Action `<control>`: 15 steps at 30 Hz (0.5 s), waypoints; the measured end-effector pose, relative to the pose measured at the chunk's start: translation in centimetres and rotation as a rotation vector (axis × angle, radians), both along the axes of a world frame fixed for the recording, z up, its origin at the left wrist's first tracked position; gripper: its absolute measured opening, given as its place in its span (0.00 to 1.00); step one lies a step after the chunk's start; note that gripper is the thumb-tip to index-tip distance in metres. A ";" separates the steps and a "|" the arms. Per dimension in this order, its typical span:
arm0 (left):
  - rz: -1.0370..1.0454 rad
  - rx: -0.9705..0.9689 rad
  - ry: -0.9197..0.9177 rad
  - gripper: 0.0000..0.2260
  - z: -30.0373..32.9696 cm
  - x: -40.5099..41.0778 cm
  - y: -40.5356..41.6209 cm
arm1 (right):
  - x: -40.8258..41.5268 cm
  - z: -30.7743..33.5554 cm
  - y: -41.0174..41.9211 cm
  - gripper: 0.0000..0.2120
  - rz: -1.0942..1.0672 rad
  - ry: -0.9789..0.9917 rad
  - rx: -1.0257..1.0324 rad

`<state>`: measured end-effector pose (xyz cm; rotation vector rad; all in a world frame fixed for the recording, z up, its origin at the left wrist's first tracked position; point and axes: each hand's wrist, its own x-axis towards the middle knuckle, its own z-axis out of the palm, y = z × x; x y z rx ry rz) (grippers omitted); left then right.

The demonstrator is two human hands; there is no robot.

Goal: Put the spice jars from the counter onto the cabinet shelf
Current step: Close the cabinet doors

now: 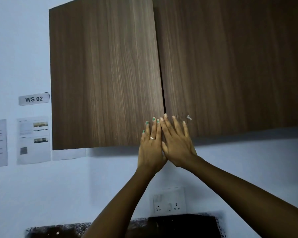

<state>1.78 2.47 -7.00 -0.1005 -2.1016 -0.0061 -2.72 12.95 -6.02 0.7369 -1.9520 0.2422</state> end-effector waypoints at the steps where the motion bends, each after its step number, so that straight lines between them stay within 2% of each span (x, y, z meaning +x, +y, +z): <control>1: 0.013 -0.003 -0.018 0.37 0.1 -0.5 -0.1 | -0.6 0.1 -0.1 0.32 -0.007 -0.012 0.015; 9: 0.194 -0.099 -0.167 0.41 0.8 -3.6 -0.8 | -3.7 0.3 -1.2 0.36 -0.054 -0.098 0.079; 15: 0.317 -0.162 -0.197 0.41 1.2 -5.3 -1.1 | -5.9 -0.1 -2.2 0.37 -0.053 -0.099 0.051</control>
